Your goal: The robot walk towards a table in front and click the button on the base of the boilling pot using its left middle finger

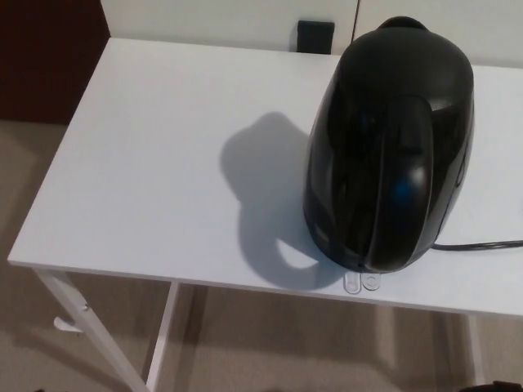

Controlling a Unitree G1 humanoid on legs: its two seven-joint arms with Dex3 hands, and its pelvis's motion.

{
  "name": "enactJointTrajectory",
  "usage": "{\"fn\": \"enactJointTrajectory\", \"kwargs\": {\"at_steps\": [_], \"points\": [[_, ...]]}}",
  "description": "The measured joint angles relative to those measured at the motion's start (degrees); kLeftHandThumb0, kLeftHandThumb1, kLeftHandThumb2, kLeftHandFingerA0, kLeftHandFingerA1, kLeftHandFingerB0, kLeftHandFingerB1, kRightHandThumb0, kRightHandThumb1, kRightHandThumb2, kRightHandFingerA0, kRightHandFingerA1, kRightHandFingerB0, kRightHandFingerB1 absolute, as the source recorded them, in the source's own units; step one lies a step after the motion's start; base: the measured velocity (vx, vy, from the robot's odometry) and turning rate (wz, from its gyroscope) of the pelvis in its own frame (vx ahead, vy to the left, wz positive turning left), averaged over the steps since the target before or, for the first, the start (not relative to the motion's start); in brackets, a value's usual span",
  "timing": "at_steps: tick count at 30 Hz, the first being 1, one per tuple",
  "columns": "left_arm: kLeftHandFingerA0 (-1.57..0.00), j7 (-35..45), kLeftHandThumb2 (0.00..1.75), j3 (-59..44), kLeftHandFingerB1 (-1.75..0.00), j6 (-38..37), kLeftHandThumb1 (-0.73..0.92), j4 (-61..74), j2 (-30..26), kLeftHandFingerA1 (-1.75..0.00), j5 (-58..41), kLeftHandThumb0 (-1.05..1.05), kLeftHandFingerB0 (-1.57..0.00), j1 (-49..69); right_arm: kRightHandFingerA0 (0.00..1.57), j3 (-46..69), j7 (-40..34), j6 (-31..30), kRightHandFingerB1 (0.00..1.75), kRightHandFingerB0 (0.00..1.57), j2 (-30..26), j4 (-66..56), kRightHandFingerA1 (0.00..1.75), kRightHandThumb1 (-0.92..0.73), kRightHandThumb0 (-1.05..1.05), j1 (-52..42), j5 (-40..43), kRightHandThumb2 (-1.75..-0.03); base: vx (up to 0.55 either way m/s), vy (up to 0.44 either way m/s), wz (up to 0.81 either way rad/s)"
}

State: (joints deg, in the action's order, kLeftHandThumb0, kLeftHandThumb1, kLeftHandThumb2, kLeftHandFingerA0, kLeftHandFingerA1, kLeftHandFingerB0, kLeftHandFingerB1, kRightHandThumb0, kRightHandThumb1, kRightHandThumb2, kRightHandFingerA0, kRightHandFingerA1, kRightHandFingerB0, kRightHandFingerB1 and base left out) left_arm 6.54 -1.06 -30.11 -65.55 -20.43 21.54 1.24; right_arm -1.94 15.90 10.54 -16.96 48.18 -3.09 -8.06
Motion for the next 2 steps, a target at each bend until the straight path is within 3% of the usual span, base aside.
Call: {"fn": "enactJointTrajectory", "kwargs": {"at_steps": [2], "points": [[-0.26, 0.19, 0.63, 0.16, -0.36, 0.03, 0.43, 0.03, -0.01, -0.38, -0.33, -0.4, -0.21, 0.01, 0.49, 0.01, -0.03, 0.07, 0.41, 0.41, -0.02, 0.14, 0.45, -0.59, -0.22, 0.01, -0.04, -0.57, 0.0, 0.0, 0.0]]}}
